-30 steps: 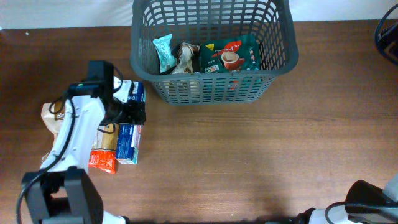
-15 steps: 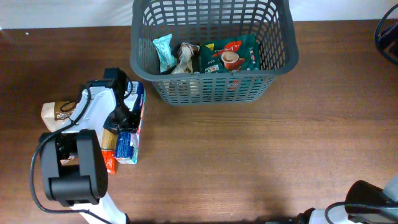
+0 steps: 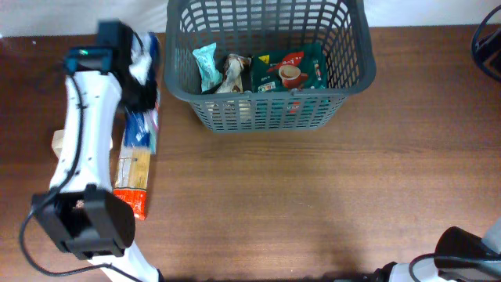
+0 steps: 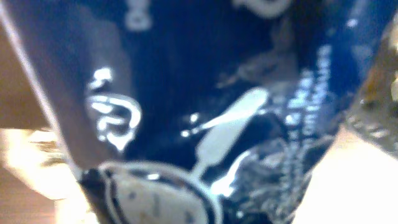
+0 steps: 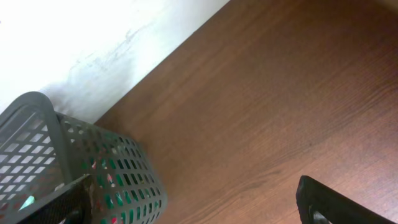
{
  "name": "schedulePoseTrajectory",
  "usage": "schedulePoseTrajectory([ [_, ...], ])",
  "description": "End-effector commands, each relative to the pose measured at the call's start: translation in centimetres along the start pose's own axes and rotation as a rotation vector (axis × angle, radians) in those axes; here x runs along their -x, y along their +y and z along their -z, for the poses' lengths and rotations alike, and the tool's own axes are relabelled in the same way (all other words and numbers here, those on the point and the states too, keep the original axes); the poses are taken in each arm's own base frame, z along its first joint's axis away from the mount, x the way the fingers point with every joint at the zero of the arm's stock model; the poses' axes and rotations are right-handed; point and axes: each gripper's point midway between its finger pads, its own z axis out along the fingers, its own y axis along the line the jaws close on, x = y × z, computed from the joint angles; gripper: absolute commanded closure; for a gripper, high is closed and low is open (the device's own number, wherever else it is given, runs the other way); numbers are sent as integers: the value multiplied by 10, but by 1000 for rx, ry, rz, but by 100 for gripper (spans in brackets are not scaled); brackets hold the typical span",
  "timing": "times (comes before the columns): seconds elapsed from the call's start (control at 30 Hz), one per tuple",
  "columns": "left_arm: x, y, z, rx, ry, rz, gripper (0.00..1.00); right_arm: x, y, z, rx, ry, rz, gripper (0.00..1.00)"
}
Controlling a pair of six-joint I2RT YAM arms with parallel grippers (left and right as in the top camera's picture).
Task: Pack container
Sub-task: 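Lift the blue box and drop it into the basket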
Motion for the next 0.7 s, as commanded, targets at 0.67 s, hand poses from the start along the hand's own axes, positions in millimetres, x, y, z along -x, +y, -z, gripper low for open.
schedulePoseTrajectory([
  [0.67,112,-209,153,271,-623,-1304,98,1,1,0,4,-2,-7,1],
])
